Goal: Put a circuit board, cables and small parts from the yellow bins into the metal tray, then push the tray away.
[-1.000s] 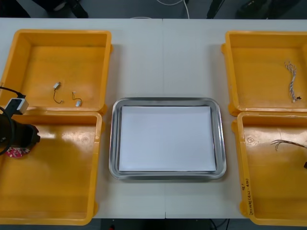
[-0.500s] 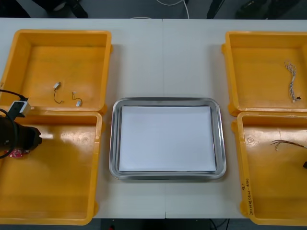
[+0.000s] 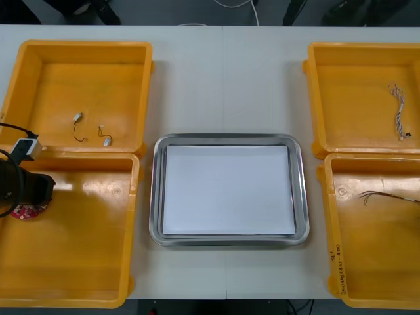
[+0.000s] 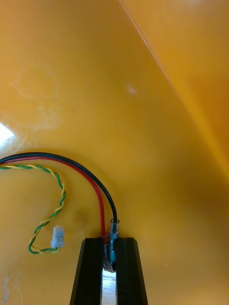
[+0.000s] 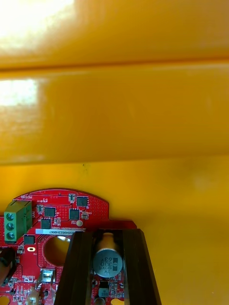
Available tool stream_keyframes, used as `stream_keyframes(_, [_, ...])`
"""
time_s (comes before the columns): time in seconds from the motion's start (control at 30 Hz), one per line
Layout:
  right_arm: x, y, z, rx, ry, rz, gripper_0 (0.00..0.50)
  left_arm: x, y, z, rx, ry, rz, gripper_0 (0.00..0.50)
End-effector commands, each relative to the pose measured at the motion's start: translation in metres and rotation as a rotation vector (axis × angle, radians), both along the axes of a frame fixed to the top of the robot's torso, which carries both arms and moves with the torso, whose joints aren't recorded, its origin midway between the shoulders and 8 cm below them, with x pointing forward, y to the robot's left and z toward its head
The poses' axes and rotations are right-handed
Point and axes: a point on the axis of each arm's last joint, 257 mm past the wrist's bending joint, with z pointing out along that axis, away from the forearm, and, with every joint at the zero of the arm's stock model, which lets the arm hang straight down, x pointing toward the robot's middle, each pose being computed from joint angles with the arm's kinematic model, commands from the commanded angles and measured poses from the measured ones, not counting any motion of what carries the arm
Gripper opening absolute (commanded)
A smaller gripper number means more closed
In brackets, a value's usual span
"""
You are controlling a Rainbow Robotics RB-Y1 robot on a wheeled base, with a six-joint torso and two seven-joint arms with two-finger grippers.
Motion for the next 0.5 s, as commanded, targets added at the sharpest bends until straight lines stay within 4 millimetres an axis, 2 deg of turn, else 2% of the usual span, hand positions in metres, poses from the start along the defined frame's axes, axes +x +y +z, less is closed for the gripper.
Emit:
stream_keyframes(0.03, [-0.005,0.003,0.007,0.023,-0.006,-0.023,0.0,-0.012,0.015,0.006,0.086,0.03,-0.081,0.0])
stream_keyframes(0.27, [-0.007,0.003,0.035,0.028,0.012,-0.022,0.0,-0.019,0.002,0.02,0.109,0.04,-0.104,0.0])
stream_keyframes(0.5, [-0.009,0.015,0.043,0.058,0.026,-0.023,0.0,-0.027,-0.016,0.026,0.105,0.05,-0.119,0.0])
